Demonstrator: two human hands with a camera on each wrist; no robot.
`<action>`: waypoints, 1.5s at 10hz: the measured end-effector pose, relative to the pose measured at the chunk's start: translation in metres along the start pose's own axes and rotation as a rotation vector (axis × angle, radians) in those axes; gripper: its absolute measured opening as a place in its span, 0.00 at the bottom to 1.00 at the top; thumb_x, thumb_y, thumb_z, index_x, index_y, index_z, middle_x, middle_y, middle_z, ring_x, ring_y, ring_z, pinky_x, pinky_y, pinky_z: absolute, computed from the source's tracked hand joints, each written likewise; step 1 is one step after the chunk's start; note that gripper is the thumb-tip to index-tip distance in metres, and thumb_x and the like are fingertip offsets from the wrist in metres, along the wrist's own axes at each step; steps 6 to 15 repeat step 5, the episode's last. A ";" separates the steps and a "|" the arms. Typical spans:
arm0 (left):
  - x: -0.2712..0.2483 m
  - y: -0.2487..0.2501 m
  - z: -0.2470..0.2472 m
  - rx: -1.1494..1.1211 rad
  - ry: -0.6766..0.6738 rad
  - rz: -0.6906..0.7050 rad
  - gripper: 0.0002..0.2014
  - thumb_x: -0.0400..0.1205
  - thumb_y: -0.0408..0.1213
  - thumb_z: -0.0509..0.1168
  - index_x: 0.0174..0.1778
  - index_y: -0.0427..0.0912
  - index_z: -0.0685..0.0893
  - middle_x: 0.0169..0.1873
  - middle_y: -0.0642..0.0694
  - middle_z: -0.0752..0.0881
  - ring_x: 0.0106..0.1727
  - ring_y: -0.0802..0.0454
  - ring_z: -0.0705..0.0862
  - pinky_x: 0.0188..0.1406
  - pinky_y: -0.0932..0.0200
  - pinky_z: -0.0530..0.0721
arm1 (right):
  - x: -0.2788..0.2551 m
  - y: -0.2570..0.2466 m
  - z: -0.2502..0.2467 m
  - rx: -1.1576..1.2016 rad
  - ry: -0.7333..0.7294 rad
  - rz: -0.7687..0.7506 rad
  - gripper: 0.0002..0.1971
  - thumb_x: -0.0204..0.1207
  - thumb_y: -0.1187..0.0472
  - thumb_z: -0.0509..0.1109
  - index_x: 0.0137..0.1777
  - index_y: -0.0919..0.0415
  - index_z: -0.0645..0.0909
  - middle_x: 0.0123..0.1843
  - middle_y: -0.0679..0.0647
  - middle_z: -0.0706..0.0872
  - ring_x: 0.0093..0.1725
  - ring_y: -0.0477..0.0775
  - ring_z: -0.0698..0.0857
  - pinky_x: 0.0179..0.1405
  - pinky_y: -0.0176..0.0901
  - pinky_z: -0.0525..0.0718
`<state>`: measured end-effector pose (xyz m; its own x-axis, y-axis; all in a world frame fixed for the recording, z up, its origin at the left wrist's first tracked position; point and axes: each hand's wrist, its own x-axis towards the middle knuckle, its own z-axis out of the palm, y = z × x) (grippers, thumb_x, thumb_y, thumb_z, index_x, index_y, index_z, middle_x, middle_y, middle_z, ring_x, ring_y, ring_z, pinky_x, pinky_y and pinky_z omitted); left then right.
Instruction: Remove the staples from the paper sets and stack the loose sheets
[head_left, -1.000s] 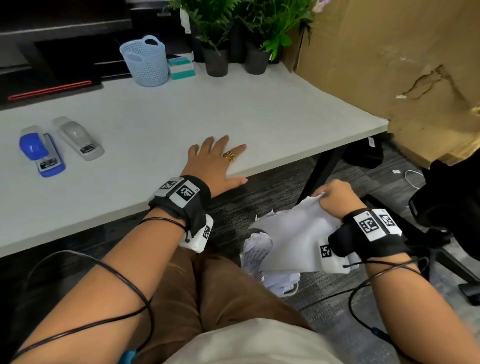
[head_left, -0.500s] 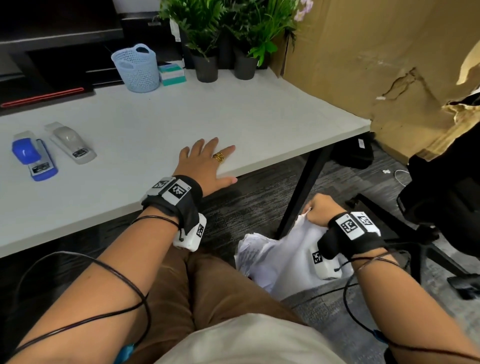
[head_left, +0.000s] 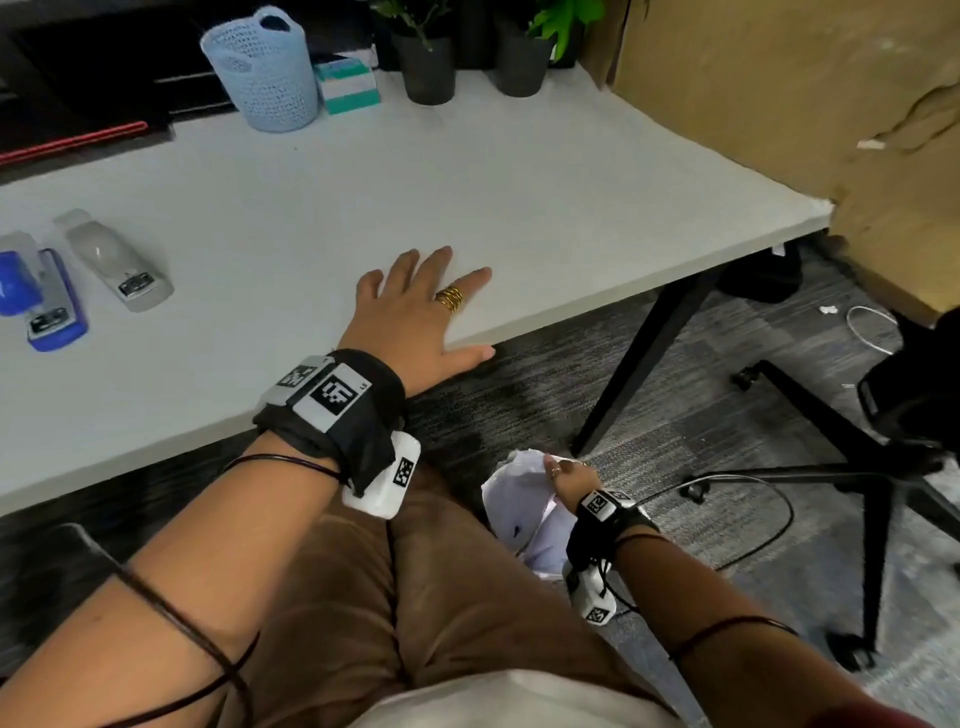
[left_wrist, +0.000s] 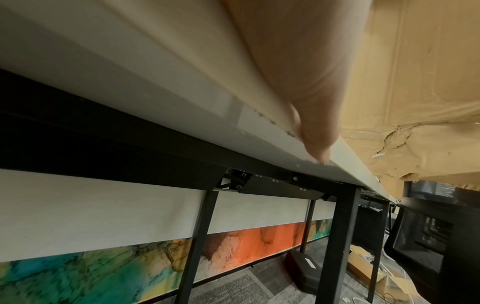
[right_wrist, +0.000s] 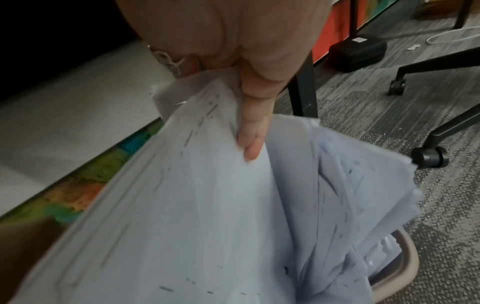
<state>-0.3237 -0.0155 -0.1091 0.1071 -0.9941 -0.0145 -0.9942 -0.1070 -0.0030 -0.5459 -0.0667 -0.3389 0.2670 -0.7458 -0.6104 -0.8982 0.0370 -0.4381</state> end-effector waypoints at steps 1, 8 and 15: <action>0.001 0.000 0.001 0.016 -0.009 -0.003 0.39 0.76 0.70 0.51 0.80 0.66 0.43 0.82 0.49 0.45 0.82 0.43 0.45 0.77 0.39 0.49 | 0.033 0.019 0.021 -0.140 0.036 -0.109 0.43 0.72 0.34 0.34 0.61 0.59 0.84 0.60 0.60 0.87 0.64 0.60 0.82 0.64 0.45 0.75; -0.004 0.000 -0.007 -0.049 -0.057 0.016 0.39 0.76 0.69 0.54 0.80 0.64 0.47 0.82 0.49 0.47 0.81 0.43 0.45 0.77 0.39 0.48 | -0.050 -0.097 -0.061 -0.445 0.317 -0.249 0.20 0.81 0.50 0.56 0.53 0.64 0.84 0.54 0.61 0.86 0.55 0.63 0.85 0.50 0.47 0.81; -0.004 0.000 -0.007 -0.049 -0.057 0.016 0.39 0.76 0.69 0.54 0.80 0.64 0.47 0.82 0.49 0.47 0.81 0.43 0.45 0.77 0.39 0.48 | -0.050 -0.097 -0.061 -0.445 0.317 -0.249 0.20 0.81 0.50 0.56 0.53 0.64 0.84 0.54 0.61 0.86 0.55 0.63 0.85 0.50 0.47 0.81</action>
